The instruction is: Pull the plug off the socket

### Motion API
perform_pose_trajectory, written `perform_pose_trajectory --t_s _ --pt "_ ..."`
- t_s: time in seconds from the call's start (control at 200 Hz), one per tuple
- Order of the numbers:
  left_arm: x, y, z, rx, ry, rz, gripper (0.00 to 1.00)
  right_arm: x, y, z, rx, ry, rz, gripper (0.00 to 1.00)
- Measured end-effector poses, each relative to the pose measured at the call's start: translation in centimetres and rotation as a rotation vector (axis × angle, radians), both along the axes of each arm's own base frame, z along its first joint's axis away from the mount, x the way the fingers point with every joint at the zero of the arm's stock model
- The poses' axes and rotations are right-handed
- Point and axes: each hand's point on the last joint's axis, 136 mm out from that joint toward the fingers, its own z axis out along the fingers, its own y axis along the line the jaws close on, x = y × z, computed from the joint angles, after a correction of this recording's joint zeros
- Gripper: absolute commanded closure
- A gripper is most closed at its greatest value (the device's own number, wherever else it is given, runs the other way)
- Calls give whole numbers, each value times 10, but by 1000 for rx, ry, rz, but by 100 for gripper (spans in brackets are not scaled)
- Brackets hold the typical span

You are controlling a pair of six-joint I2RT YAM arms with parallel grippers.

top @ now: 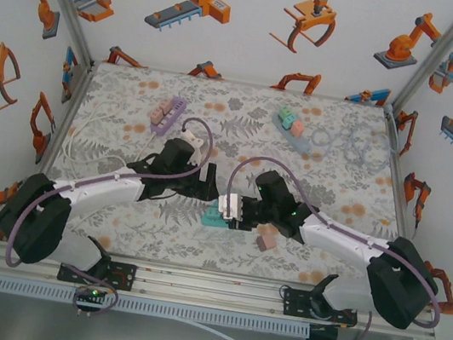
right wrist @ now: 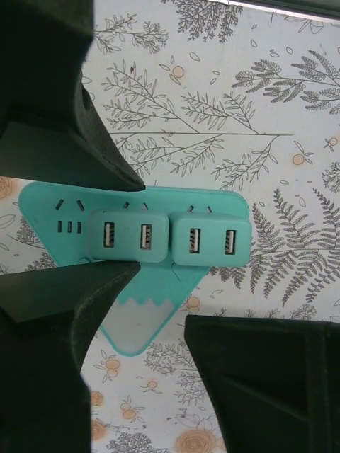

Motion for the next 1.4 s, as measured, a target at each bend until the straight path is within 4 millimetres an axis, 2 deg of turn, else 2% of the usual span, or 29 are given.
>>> perform_pose_trajectory --t_s 0.295,0.476,0.591,0.806,1.217,1.402 --pt "-7 -13 -25 -9 79 -60 26 5 9 -7 19 -2 13 66" --pt "-12 -25 -35 -25 108 -100 32 5 12 -7 30 -2 22 70" --pt "-13 -31 -41 -13 121 -111 40 4 13 -7 37 3 31 73" --pt "-13 -30 -44 -8 121 -110 46 3 13 -6 40 6 34 76" --pt "-20 -33 -46 -35 119 -124 48 2 13 -4 22 75 5 92" --pt "-23 -35 -47 -38 118 -125 48 2 12 -4 5 103 -8 95"
